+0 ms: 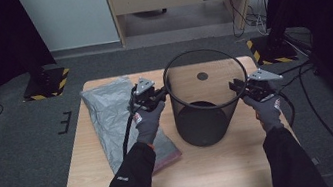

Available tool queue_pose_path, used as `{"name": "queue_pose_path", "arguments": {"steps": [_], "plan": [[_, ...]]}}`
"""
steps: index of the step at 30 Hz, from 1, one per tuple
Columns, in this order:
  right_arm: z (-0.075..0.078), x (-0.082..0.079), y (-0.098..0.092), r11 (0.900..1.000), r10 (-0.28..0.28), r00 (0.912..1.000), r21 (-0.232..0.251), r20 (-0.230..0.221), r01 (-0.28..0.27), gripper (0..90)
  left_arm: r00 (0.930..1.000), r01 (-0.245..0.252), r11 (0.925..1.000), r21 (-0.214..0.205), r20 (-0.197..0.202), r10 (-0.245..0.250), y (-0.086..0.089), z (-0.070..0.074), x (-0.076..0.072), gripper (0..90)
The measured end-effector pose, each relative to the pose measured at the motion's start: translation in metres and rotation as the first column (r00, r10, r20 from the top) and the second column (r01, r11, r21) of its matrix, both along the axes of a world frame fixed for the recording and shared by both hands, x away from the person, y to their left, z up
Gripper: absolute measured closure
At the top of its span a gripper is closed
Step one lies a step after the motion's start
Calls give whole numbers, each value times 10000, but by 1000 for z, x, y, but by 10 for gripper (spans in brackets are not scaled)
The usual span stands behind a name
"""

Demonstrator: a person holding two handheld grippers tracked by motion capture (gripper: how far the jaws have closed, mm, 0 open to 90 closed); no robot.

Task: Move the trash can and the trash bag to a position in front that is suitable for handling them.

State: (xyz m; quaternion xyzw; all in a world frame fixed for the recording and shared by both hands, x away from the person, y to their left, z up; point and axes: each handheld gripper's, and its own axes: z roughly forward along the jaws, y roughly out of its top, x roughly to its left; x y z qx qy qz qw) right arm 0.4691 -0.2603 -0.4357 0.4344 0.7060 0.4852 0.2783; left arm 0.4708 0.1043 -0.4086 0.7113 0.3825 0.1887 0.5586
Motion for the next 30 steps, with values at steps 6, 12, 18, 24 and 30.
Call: {"name": "queue_pose_path", "arguments": {"steps": [6, 12, 18, 24, 30], "plan": [[2, -28, 14, 9990, 426, 9987, 105, -263, -423, 716, 9998, 193, 9979, 624, -38, -191, 19, 6, -37, 866], [4, -59, 29, 9982, 605, 9969, 49, -507, -604, 709, 9996, 228, 9936, 1105, 140, -245, 35, 6, -67, 843], [9, -74, 47, 9980, 561, 9956, -241, -750, -581, 745, 9999, 94, 9923, 1232, 85, -105, 47, 8, -83, 842], [5, -83, 60, 9970, 775, 9946, 137, -693, -767, 721, 9999, 113, 9950, 989, 87, -122, 65, 5, -93, 800], [5, -83, 56, 9969, 781, 9948, -15, -660, -784, 579, 9963, -409, 9845, 1707, -679, 532, 99, -22, -92, 678]]}}
